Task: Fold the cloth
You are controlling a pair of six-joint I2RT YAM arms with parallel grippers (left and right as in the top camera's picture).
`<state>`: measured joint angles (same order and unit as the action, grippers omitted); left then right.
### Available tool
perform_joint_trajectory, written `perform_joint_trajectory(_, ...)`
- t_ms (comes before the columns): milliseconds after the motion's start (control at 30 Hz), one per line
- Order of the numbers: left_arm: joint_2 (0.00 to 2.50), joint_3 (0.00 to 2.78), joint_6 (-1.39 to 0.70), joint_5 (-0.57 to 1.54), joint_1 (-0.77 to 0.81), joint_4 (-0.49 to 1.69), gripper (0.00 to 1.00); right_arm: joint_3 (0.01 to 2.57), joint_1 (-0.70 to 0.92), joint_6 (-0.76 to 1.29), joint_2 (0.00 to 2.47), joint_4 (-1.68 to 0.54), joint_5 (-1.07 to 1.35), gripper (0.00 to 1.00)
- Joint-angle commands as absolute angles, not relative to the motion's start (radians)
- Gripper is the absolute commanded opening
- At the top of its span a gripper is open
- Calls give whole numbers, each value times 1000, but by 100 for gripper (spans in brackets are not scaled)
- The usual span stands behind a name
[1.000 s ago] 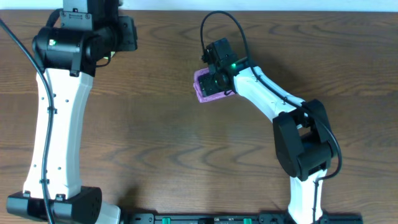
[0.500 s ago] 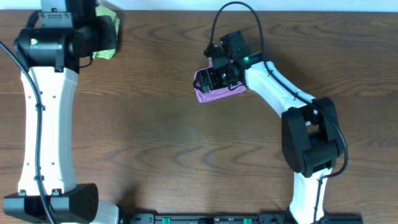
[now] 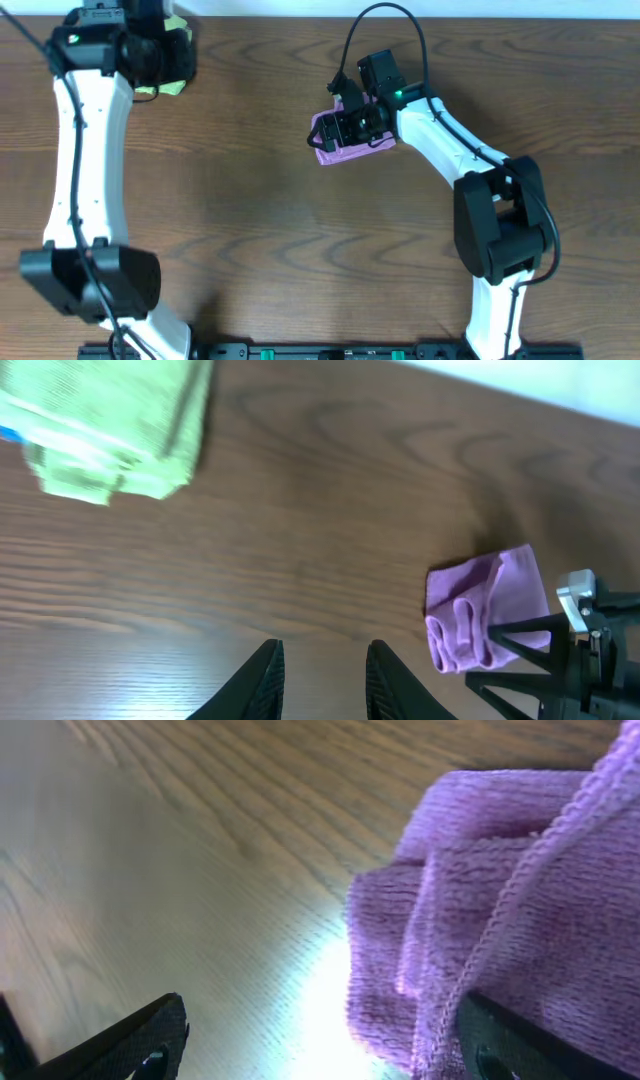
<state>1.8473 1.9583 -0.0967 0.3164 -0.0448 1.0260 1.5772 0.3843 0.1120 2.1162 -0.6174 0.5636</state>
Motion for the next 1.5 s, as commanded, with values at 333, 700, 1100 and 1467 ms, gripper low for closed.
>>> perform_joint_trajectory(333,1914,1949,-86,367,-48,987,32,1608,440,100,2140,-607,685,88)
perform_joint_trajectory(700,2046,1949,-81,488,-53,1025,34,1829,333,60,2131,-806,822,95)
perform_joint_trajectory(1100,2206,1949,-40,706,61,1066,88,1936,173,5,2130,-1018,677,99)
perform_joint_trajectory(1467,2324,1909,-14,918,118,1061,88,1935,84,-65,2130,-1105,627,98)
